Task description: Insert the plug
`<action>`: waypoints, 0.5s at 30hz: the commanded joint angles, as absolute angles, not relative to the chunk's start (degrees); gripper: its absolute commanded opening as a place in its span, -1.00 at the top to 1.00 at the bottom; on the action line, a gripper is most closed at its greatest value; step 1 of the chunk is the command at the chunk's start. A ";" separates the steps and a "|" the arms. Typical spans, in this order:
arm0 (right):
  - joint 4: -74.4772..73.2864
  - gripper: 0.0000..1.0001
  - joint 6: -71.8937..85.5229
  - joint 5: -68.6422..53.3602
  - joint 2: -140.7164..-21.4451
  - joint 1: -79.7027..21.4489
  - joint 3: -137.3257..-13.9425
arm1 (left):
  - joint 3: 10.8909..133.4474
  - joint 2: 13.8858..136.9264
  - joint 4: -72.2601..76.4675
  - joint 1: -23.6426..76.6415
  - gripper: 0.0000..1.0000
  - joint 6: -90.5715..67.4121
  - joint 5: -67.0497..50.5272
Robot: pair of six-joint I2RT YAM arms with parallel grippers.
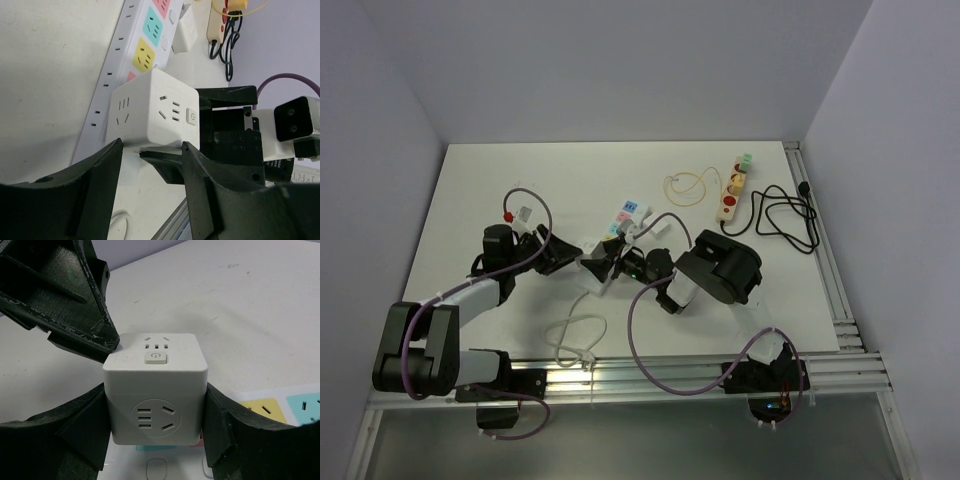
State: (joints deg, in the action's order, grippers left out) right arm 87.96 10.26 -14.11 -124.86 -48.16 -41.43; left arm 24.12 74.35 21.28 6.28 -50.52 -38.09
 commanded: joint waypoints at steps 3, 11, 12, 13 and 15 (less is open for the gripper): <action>100.81 0.93 5.53 -11.69 -132.45 -49.48 -37.35 | 26.72 76.29 21.53 6.50 -0.12 -48.08 -39.20; 98.88 0.60 5.53 -10.11 -129.91 -49.39 -36.48 | 27.16 76.38 20.66 7.29 -0.07 -47.11 -37.88; 98.96 0.59 5.54 -10.02 -129.73 -49.39 -36.39 | 27.33 76.38 20.22 7.38 -0.07 -46.67 -37.79; 98.70 0.59 5.45 -10.19 -129.20 -49.39 -36.30 | 27.60 76.38 19.95 7.38 -0.06 -46.50 -37.36; 97.91 0.59 5.28 -10.11 -128.67 -49.40 -36.30 | 27.77 76.46 19.43 7.56 -0.06 -45.97 -37.09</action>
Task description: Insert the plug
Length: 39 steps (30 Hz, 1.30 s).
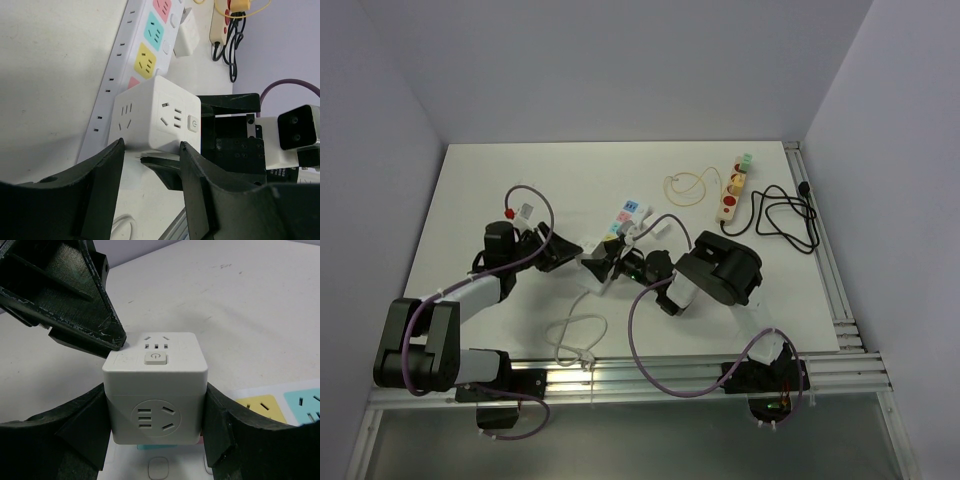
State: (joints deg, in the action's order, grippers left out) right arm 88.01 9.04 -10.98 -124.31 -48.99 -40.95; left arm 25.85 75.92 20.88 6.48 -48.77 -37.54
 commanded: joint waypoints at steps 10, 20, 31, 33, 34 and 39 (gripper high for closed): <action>97.12 0.59 3.61 -9.93 -128.67 -49.57 -35.95 | 28.74 77.08 18.47 9.84 -0.04 -43.95 -35.16; 95.80 0.59 0.70 -10.37 -128.32 -50.18 -36.21 | 32.96 74.45 9.85 16.25 -0.04 -37.80 -23.22; 96.06 0.59 0.62 -9.93 -128.50 -50.27 -36.21 | 32.96 69.17 7.74 19.34 -0.70 -36.12 -20.57; 95.98 0.59 0.62 -10.11 -128.58 -50.36 -36.30 | 33.48 68.82 7.21 19.34 -0.72 -35.86 -20.30; 95.98 0.59 0.62 -10.28 -128.58 -50.36 -36.30 | 33.75 68.64 7.12 19.34 -0.72 -35.86 -20.39; 96.15 0.60 0.62 -10.20 -128.50 -50.27 -36.12 | 34.89 68.03 7.12 19.34 -0.67 -35.69 -21.44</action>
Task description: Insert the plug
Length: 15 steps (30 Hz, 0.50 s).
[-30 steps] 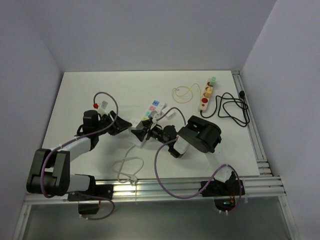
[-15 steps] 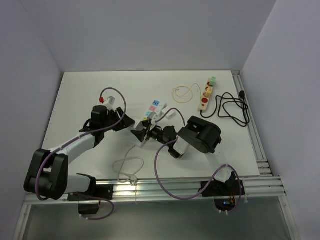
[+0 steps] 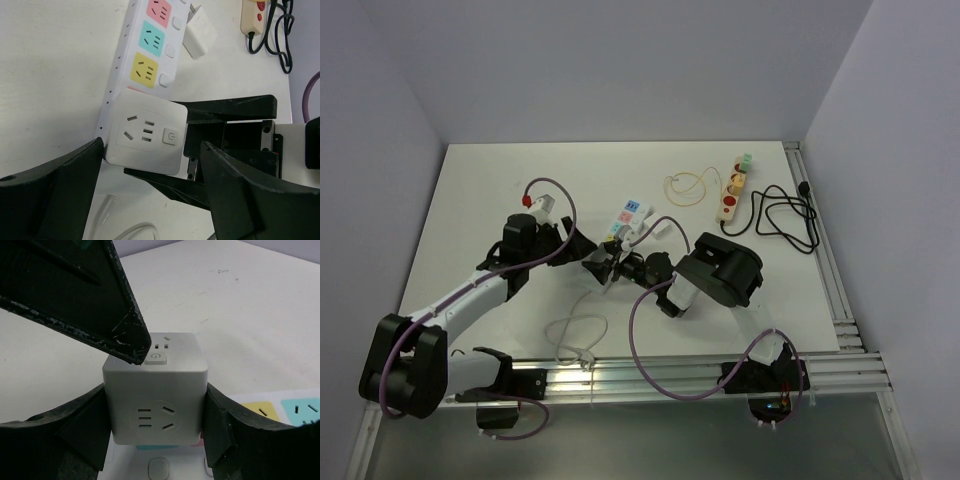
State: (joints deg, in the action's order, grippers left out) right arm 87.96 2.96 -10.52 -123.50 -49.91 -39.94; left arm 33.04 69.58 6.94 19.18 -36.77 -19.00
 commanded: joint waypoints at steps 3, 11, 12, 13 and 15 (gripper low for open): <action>96.33 0.61 0.62 -10.37 -128.50 -50.36 -36.12 | 35.94 69.95 5.63 19.34 -0.64 -34.19 -22.05; 95.80 0.62 0.62 -10.63 -128.50 -50.27 -36.30 | 36.47 74.53 6.33 20.04 -0.69 -33.31 -23.64; 95.71 0.62 0.62 -10.63 -128.41 -50.27 -36.39 | 36.74 74.71 5.37 20.30 -0.68 -33.22 -23.03; 95.71 0.62 0.62 -10.63 -128.32 -50.27 -36.30 | 37.00 75.06 5.01 20.39 -0.67 -32.87 -21.81; 95.45 0.62 0.62 -10.63 -128.15 -50.27 -36.39 | 37.27 75.41 4.75 20.48 -0.57 -32.70 -21.01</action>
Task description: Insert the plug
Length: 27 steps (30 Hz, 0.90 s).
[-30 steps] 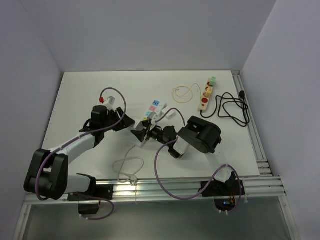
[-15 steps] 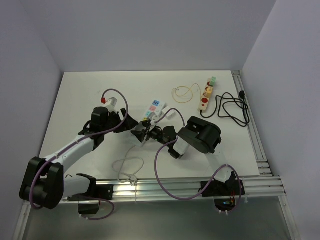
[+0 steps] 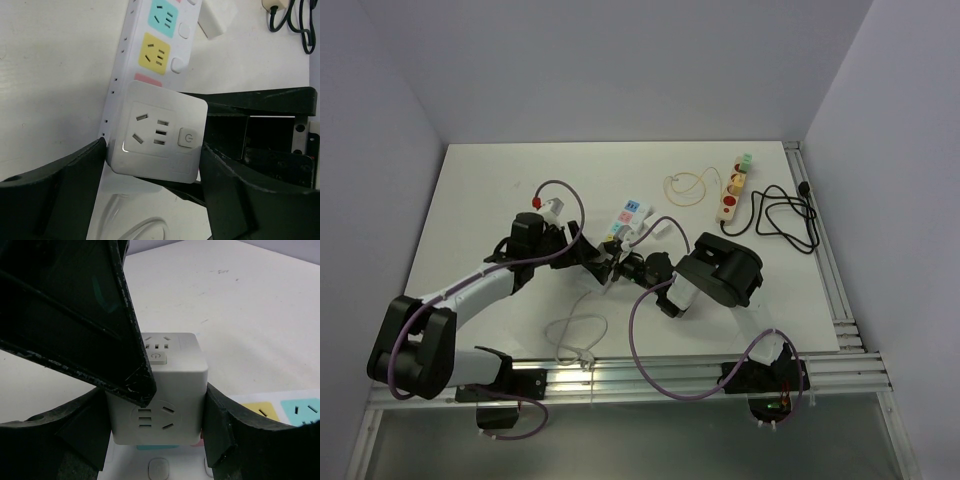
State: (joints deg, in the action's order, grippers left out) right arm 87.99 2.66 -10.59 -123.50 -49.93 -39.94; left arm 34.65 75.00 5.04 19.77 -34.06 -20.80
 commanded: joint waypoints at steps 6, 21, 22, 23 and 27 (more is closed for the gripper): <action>95.19 0.62 0.62 -10.81 -128.14 -50.36 -36.47 | 37.09 75.50 5.62 20.57 -0.20 -32.43 -19.34; 93.60 0.20 -1.32 -12.13 -126.47 -50.36 -36.21 | 37.00 77.43 5.98 23.29 0.15 -29.35 -14.07; 94.04 0.16 -1.32 -12.04 -126.39 -50.27 -35.86 | 36.83 77.34 6.06 23.29 0.15 -29.36 -13.89; 95.09 0.10 -1.41 -11.78 -126.30 -50.27 -35.69 | 36.83 77.43 6.06 23.29 0.16 -29.44 -13.80; 95.62 -0.18 -1.23 -11.08 -125.16 -50.27 -35.33 | 37.09 77.69 5.89 23.29 0.17 -29.62 -13.62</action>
